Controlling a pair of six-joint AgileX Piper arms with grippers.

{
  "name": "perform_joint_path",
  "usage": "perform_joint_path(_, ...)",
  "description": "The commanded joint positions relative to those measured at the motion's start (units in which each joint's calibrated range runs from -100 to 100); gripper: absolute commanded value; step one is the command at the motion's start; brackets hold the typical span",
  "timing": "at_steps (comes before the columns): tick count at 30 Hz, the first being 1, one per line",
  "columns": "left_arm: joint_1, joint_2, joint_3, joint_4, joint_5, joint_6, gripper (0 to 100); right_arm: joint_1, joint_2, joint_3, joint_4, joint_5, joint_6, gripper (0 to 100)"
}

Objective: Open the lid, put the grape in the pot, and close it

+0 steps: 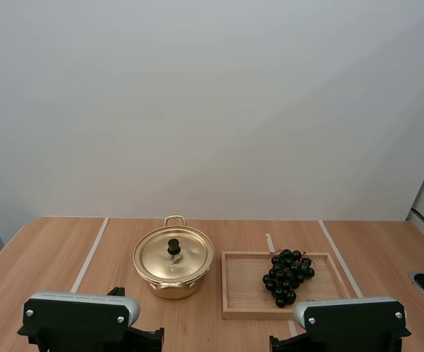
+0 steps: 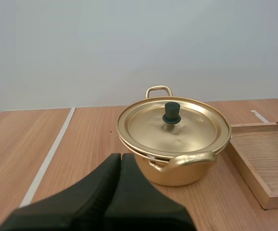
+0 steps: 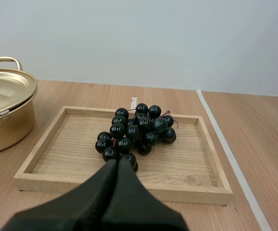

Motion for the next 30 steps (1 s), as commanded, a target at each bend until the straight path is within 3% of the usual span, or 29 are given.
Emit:
perform_joint_path(1, 0.2, -0.3, 0.1, 0.9, -1.2, -0.6, 1, -0.2, -0.3, 0.0, -0.4, -0.1, 0.3, 0)
perform_joint_path(30, 0.2, -0.3, 0.1, -2.1, -1.2, -0.9, 1, -0.2, -0.3, 0.0, -0.3, -0.1, 0.3, 0)
